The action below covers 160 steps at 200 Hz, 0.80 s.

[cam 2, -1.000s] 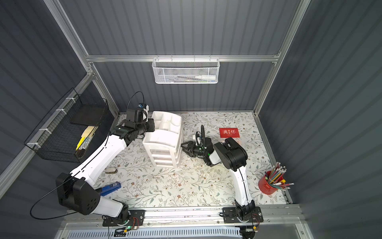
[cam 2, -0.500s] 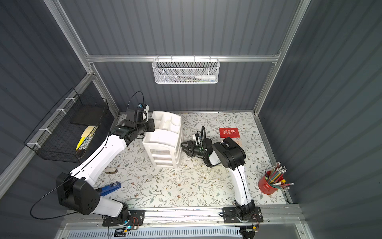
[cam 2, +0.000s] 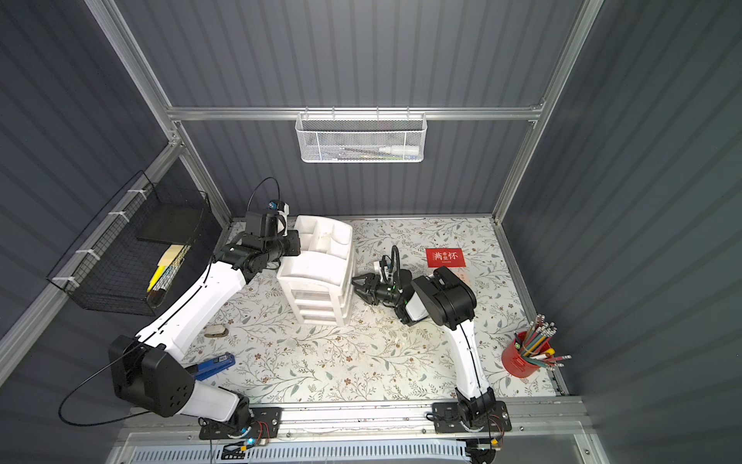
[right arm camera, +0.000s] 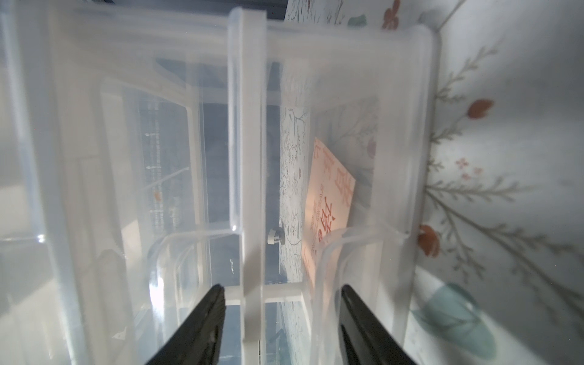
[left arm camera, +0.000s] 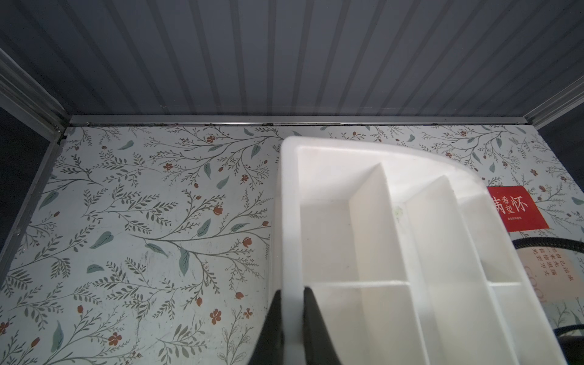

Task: Take the postcards out of the drawer
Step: Open the drawer in the storage box.

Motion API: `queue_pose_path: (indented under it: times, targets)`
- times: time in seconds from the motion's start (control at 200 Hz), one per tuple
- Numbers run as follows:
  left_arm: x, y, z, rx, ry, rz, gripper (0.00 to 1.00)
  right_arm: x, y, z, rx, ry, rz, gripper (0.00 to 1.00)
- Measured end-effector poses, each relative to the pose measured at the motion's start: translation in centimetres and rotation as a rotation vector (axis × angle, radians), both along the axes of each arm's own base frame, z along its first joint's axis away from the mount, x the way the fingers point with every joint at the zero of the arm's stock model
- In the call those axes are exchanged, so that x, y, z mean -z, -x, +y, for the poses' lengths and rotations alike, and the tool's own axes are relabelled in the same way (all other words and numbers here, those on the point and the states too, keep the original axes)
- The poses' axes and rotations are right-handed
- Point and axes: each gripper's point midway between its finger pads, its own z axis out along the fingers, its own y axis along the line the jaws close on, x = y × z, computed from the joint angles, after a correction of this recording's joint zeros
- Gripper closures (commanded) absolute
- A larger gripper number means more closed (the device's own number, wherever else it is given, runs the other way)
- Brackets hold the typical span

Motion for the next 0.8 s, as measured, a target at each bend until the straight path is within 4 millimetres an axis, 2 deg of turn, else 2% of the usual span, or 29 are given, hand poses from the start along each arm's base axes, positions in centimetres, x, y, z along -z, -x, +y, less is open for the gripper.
queue_pose_path:
  times: [0.5, 0.8]
  targets:
    - [-0.1, 0.0, 0.0, 0.000, 0.000, 0.000, 1.00, 0.0, 0.1, -1.4, 0.016, 0.004, 0.003, 0.41]
    - [-0.2, -0.1, -0.3, 0.013, 0.001, -0.003, 1.00, -0.1, 0.2, -3.0, 0.040, 0.011, 0.010, 0.41]
